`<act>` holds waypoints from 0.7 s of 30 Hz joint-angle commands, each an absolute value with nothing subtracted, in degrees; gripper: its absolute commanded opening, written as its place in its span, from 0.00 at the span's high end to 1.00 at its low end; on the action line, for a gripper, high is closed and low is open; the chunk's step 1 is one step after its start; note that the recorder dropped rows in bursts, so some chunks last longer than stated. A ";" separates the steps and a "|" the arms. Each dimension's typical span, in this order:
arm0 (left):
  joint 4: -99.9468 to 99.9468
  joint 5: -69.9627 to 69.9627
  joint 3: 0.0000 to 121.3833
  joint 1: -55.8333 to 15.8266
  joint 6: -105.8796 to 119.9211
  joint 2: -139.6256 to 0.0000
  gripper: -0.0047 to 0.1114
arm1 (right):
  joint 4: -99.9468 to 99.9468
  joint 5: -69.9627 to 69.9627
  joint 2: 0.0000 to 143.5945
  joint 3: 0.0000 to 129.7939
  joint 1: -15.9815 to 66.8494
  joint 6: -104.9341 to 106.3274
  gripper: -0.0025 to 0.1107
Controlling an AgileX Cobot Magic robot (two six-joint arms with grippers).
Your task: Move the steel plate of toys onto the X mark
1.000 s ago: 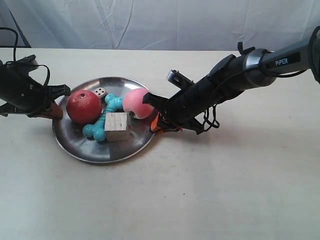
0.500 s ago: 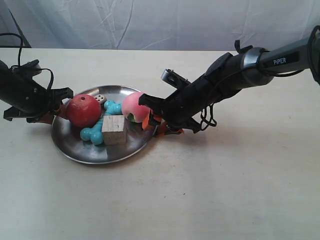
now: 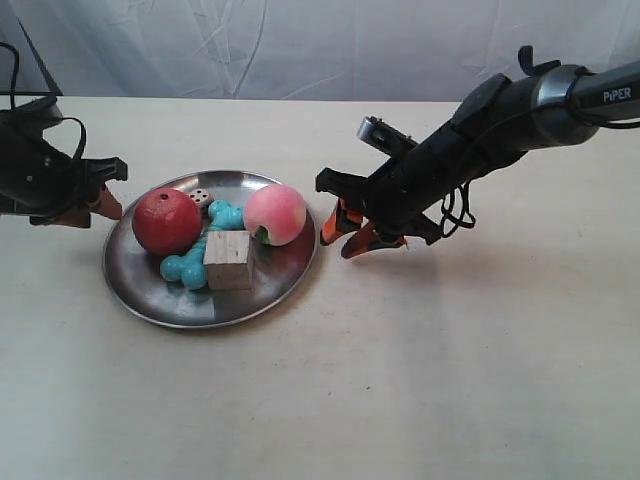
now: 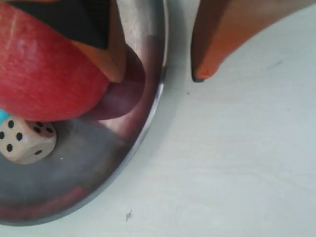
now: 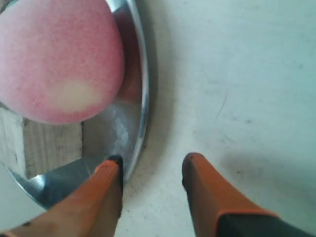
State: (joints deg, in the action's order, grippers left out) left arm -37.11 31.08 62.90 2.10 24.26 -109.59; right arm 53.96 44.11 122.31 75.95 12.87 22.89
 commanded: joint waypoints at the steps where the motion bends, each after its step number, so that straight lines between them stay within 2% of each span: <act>1: -36.72 32.51 62.97 2.75 24.51 -106.11 0.60 | 50.31 46.10 119.69 75.74 12.60 21.37 0.61; 3: -36.84 32.89 62.97 2.75 24.40 -104.28 0.65 | 48.17 47.08 118.45 75.74 12.60 20.55 0.61; 5: -37.50 33.18 62.97 2.75 24.40 -102.26 0.75 | 46.51 48.15 117.01 75.74 12.60 20.35 0.66; 8: -37.61 33.41 62.97 2.75 24.63 -99.07 0.94 | 44.05 49.63 114.20 75.74 12.60 20.35 0.83; 9: -37.61 33.46 62.97 2.75 24.77 -97.83 0.96 | 43.35 50.23 113.13 75.64 12.60 20.35 0.90; 10: -37.61 33.46 62.97 2.75 24.99 -96.81 0.96 | 42.57 50.66 111.99 75.64 12.60 20.35 0.98; 15: -39.34 33.68 61.74 2.75 26.05 -89.04 0.96 | 41.14 49.01 104.78 73.57 12.60 20.35 0.98; 21: -45.23 31.34 55.54 1.05 30.90 -75.95 0.96 | 34.46 38.31 90.25 66.38 16.73 20.35 0.98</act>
